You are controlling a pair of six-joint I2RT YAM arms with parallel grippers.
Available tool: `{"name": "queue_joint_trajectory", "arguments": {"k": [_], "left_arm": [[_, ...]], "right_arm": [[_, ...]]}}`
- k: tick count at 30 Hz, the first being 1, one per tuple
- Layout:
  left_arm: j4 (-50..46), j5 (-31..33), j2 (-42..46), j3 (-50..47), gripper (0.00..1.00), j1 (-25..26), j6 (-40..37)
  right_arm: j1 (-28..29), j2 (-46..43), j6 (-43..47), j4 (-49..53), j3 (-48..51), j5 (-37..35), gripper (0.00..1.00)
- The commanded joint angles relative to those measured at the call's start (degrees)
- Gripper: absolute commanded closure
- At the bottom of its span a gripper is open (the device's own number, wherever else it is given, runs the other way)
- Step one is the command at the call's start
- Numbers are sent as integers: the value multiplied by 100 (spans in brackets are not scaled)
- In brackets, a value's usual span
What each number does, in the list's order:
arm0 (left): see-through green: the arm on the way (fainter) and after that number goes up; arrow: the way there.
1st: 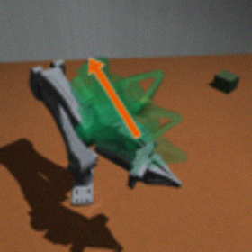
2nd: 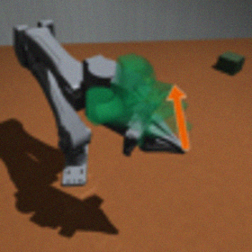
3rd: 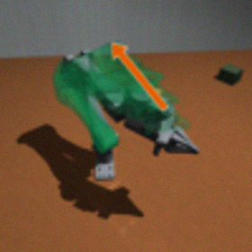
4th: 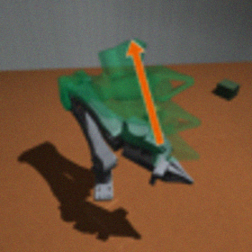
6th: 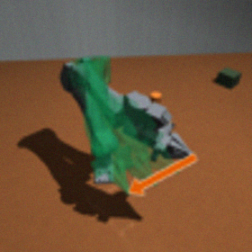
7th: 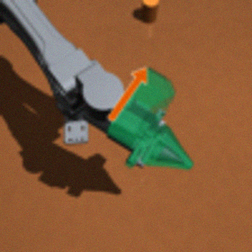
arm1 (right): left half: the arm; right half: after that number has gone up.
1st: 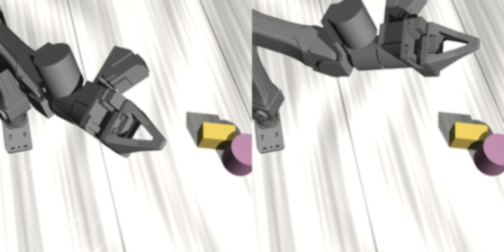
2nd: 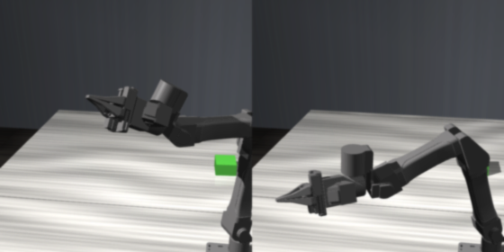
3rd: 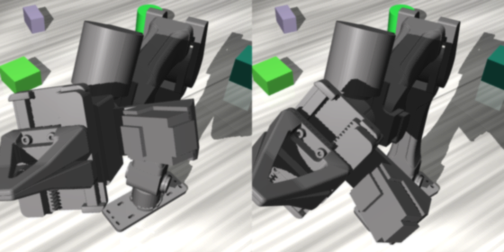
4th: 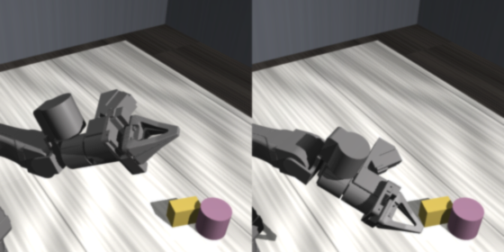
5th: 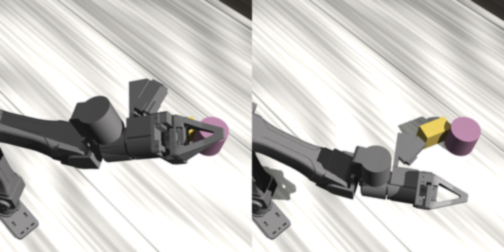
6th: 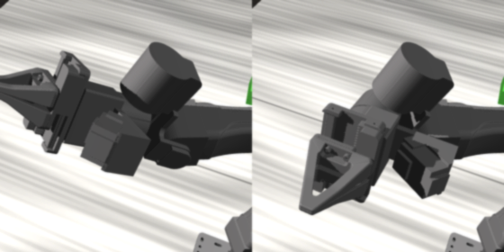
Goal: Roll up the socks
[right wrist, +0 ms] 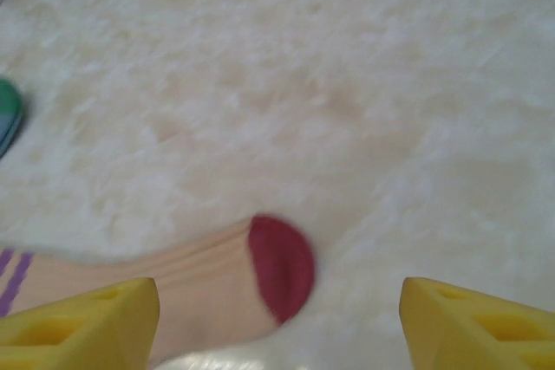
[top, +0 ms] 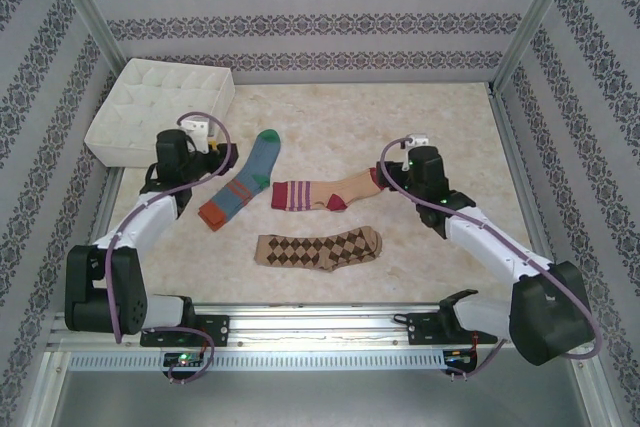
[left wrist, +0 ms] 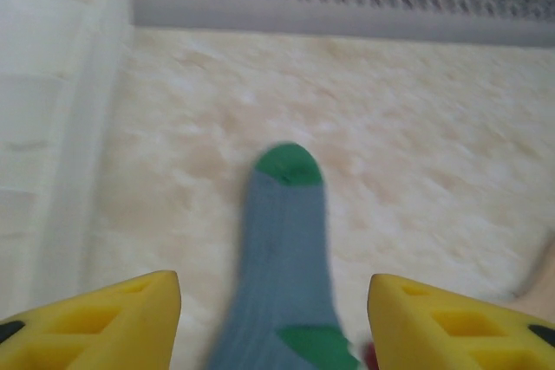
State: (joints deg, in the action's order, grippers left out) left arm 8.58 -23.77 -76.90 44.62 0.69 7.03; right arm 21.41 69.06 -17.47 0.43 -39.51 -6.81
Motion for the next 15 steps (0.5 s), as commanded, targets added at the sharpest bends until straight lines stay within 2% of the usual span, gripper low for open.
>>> {"name": "queue_joint_trajectory", "arguments": {"k": [1,3,6,10,15], "left_arm": [[-1687,-515,-192,229,45,443,242],[-1992,-462,-300,312,49,746,182],[-2092,-506,-436,268,52,1038,200],[-1867,-551,-514,16,54,1180,355],[-1807,-505,-510,-174,54,1227,387]], "right_arm": [[568,257,-1272,1025,-67,-8,31],[828,628,-1557,1077,-97,232,32],[913,1330,-1738,1147,-380,629,35],[922,2121,-1756,1088,-923,780,38],[812,3074,-1370,1208,-1897,719,39]]}}
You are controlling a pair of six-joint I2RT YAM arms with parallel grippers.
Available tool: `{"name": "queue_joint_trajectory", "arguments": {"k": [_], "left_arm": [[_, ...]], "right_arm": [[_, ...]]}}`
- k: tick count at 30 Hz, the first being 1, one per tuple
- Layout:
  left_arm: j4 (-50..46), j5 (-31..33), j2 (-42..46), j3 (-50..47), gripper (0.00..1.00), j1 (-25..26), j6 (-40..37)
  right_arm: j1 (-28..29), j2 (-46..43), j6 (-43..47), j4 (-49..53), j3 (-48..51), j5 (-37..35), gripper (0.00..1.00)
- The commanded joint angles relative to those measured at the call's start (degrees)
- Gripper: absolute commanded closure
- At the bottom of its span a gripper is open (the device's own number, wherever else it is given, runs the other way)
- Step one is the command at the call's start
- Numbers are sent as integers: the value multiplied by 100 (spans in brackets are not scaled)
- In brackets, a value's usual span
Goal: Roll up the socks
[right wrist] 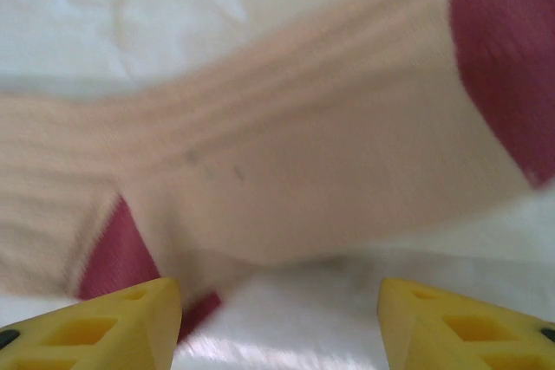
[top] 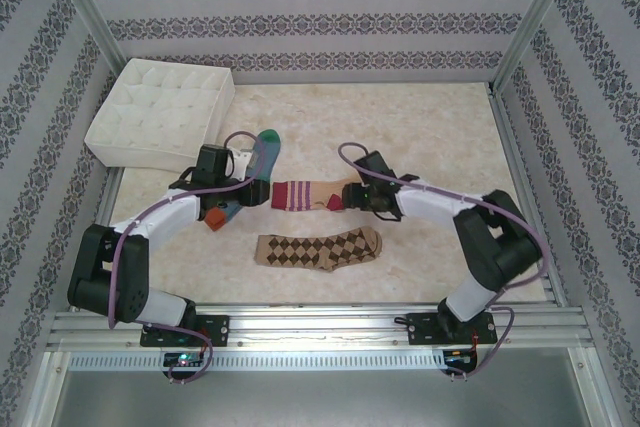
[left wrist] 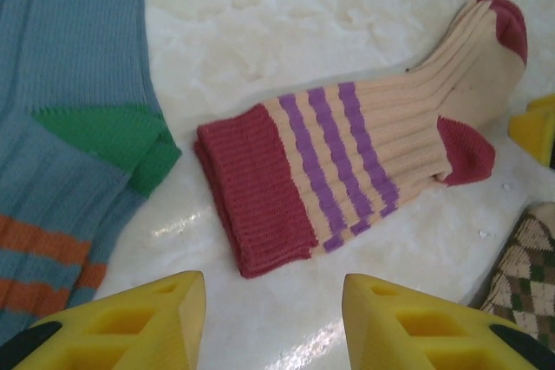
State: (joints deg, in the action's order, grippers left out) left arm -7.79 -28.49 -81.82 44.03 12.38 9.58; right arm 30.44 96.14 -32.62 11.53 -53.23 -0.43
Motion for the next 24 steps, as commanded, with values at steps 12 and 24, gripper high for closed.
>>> {"name": "queue_joint_trajectory", "arguments": {"k": [12,24], "left_arm": [[-361,37,-69,-74,54,80,14],[-414,17,-118,-31,58,220,210]], "right_arm": [[-893,2727,885,1311,-3483,693,56],[-785,1808,1358,2529,-3874,327,53]]}}
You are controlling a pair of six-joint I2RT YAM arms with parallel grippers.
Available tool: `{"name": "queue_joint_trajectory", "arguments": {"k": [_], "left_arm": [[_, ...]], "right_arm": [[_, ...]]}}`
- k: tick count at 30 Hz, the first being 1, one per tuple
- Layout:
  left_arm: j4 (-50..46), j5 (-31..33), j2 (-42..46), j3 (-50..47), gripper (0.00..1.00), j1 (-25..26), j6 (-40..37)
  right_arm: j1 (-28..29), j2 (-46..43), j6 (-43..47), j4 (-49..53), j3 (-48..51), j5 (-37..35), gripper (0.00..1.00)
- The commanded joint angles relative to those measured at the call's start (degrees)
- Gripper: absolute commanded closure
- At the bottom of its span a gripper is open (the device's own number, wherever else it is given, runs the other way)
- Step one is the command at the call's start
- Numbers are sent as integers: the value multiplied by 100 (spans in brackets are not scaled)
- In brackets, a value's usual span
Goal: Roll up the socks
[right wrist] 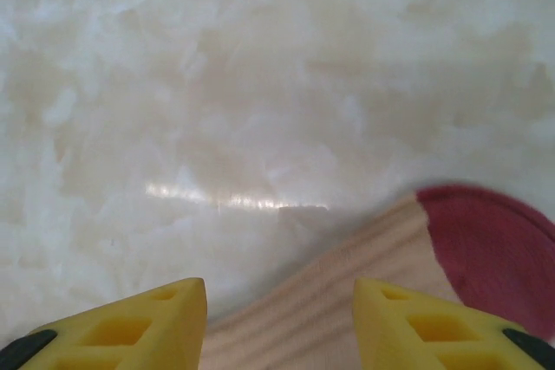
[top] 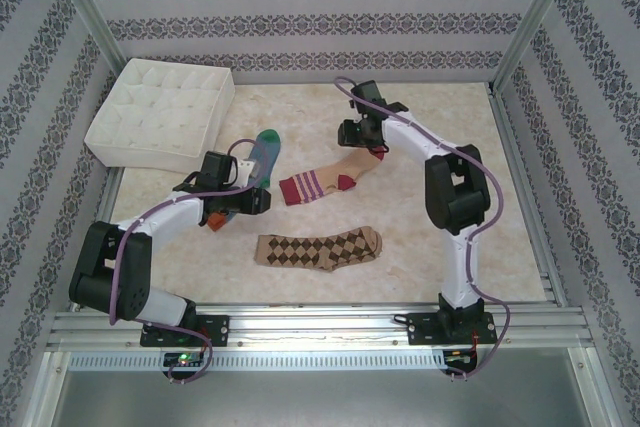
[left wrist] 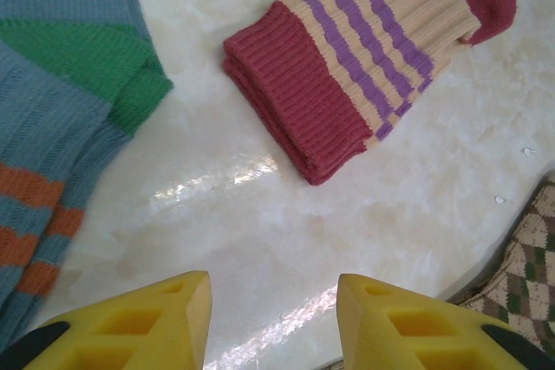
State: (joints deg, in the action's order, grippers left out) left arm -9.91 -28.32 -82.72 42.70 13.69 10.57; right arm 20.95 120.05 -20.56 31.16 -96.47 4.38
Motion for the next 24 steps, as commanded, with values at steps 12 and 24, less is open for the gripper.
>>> {"name": "queue_joint_trajectory", "arguments": {"k": [12,24], "left_arm": [[-193,-71,-323,166,64,243,194],[-480,-101,-557,385,68,357,82]], "right_arm": [[2044,-3096,-1544,420,4065,-93,80],[1563,-2321,-1320,316,4528,-120,84]]}}
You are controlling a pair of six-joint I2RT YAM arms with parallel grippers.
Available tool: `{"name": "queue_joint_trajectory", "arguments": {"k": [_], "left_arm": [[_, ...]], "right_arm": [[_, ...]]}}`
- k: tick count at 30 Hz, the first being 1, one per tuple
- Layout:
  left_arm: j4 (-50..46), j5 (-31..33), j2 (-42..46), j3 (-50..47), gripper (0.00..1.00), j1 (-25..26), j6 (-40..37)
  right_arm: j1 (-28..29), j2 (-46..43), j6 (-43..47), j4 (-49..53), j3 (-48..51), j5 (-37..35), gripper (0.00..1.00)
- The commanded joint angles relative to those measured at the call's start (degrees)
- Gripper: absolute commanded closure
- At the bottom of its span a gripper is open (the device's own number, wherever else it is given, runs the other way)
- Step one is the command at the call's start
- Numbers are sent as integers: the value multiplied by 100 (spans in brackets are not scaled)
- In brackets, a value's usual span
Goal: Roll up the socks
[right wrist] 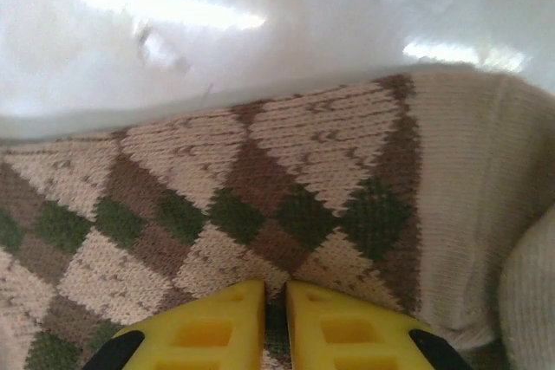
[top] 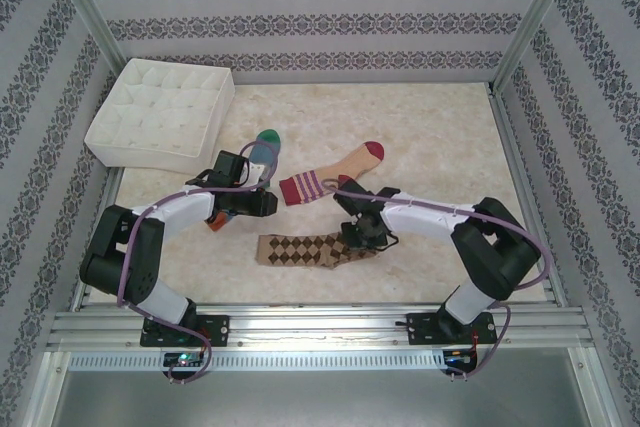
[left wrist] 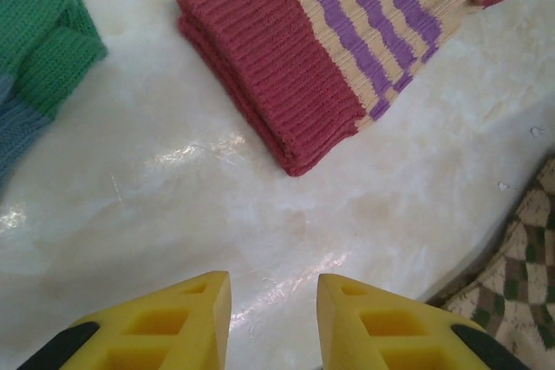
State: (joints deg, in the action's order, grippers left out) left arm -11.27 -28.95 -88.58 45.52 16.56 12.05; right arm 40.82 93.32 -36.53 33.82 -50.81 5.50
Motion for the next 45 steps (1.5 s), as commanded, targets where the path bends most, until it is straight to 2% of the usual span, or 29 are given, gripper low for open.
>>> {"name": "queue_joint_trajectory", "arguments": {"k": [1,7,13,16,19,21,27,31,34,38,41,45], "left_arm": [[-350,-41,57,73,68,93,-80],[-402,-132,-60,-16,68,448,-116],[-148,-69,-249,-127,68,789,154],[-247,-14,-320,-28,72,905,205],[-277,97,-239,9,72,921,223],[-342,192,-166,60,72,923,168],[-540,593,-41,333,72,702,414],[-256,548,31,271,72,379,836],[-93,619,107,173,72,178,1045],[-14,715,302,-88,72,-162,1379],[44,744,588,-426,72,-407,1570],[-283,977,892,-575,72,-493,1391]], "right_arm": [[-649,444,463,69,-152,-234,84],[-1652,1374,1567,246,-1507,-260,83],[-2088,2783,2669,796,-3620,-326,84],[-2263,3254,2939,951,-4522,-441,84],[-2400,3462,3002,1203,-5246,-537,76],[-2390,3333,2974,1208,-5354,-552,70],[-1924,2473,2779,1059,-4586,-804,66],[-1198,2113,2334,812,-4029,-605,67],[-484,2169,2054,643,-3972,-558,66],[386,2412,1980,352,-3989,-925,65],[664,2596,2073,240,-3964,-1116,57],[792,2815,2315,299,-3968,-1334,52]]}}
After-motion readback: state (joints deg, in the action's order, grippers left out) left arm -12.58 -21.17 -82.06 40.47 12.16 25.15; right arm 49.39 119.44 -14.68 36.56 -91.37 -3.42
